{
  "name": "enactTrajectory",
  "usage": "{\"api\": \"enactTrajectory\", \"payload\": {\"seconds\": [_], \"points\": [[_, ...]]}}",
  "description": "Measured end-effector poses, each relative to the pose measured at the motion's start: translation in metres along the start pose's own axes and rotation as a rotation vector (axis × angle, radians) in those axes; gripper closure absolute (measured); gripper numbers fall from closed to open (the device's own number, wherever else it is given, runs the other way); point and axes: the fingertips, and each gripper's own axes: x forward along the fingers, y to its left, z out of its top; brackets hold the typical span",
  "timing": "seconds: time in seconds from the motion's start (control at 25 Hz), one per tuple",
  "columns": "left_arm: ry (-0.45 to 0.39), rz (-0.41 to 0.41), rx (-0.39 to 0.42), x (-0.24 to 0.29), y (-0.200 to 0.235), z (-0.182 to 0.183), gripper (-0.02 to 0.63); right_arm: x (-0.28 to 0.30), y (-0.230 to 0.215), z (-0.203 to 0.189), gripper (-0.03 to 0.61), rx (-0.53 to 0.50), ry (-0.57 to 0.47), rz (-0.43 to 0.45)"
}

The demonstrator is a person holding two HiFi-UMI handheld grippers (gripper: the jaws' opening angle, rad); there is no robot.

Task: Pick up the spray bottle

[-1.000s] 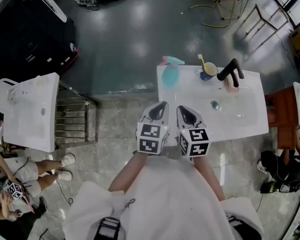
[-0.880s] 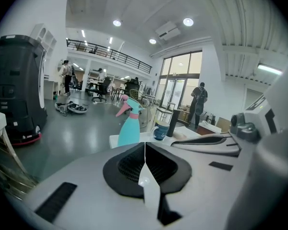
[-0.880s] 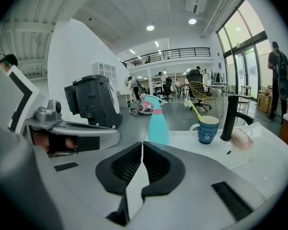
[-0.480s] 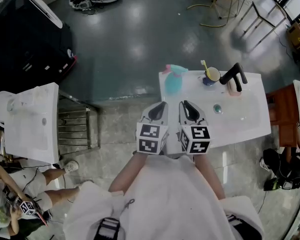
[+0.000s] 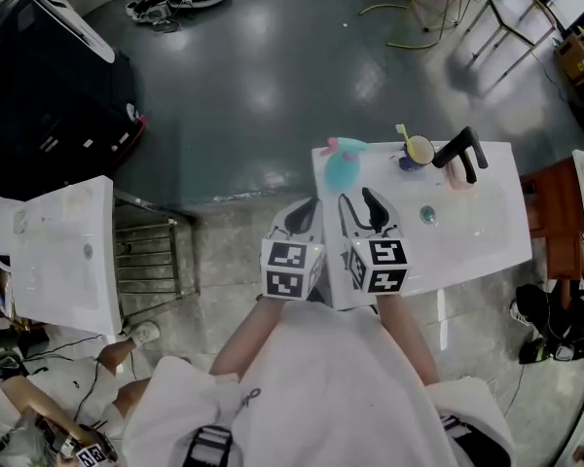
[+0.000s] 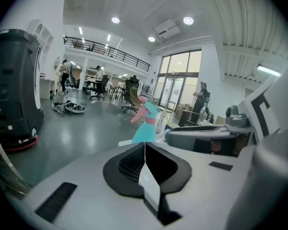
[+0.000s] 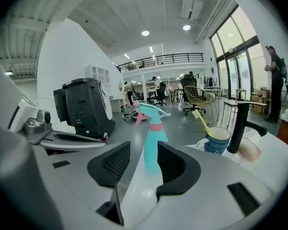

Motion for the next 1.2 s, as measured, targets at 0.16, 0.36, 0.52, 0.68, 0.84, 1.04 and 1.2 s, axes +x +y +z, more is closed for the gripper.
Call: {"api": "enactTrajectory", "payload": {"seconds": [0.16, 0.36, 0.52, 0.68, 0.84, 1.04, 1.2], "points": [[-0.007, -0.015, -0.004, 0.004, 0.002, 0.006, 0.586, 0.007, -0.004, 0.004, 0.393, -0.003, -0.009, -0.012], [0.004, -0.027, 0.002, 0.01, 0.005, 0.006, 0.586, 0.015, -0.009, 0.009, 0.377, 0.002, -0.014, -0.027], [0.003, -0.024, 0.008, 0.011, 0.007, 0.008, 0.586, 0.02, -0.012, 0.01, 0.352, -0.014, -0.012, -0.037], [0.0, -0.027, 0.0, 0.008, 0.006, 0.009, 0.586, 0.025, -0.012, 0.014, 0.336, -0.029, -0.019, -0.041], [0.007, -0.019, 0.002, 0.004, 0.006, 0.007, 0.586, 0.029, -0.015, 0.019, 0.324, -0.028, -0.021, -0.049], [-0.006, -0.002, -0.012, 0.0, 0.007, 0.012, 0.586, 0.039, -0.019, 0.024, 0.311, -0.031, -0.033, -0.047], [-0.004, 0.018, -0.008, 0.0, 0.01, 0.013, 0.586, 0.05, -0.022, 0.022, 0.31, -0.037, -0.015, -0.043]]}}
